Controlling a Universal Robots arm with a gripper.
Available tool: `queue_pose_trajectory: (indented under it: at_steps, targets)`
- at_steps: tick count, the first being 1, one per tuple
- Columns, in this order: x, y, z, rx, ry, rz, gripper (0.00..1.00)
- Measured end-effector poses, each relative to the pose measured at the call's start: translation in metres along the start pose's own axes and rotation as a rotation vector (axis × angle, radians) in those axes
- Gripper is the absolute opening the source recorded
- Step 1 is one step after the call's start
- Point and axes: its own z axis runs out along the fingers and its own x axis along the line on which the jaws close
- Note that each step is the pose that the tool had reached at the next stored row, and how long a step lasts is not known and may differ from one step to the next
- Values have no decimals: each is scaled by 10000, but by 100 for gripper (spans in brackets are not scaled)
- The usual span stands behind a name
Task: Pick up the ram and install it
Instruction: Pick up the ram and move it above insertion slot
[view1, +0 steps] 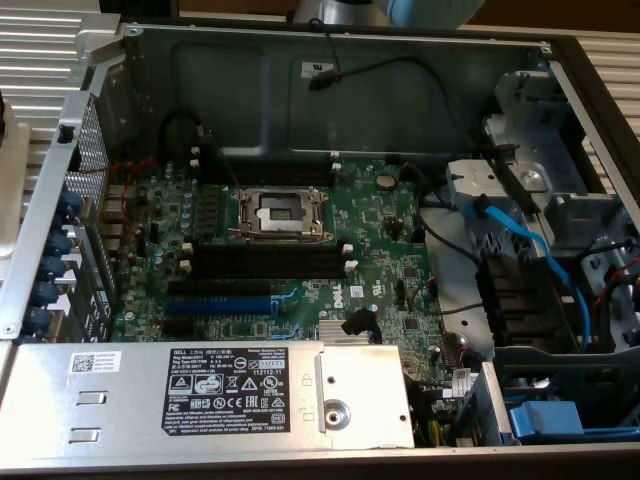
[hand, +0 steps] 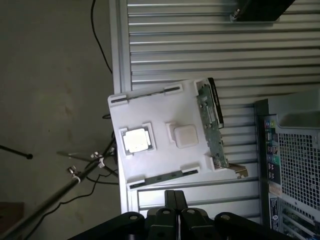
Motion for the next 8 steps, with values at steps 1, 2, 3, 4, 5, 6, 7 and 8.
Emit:
queue_pose_trajectory:
  at_steps: [1,2,3,4,5,6,7,8]
  targets:
    - [0,0,0,2,18,0,10]
    - [0,0,0,3,32,0,10]
    - [0,0,0,3,33,0,10]
    - [0,0,-1,4,34,1,10]
    - [0,0,0,3,33,0,10]
    - [0,0,0,3,33,1,10]
    - [0,0,0,3,33,0,10]
    - [0,0,0,3,32,0,10]
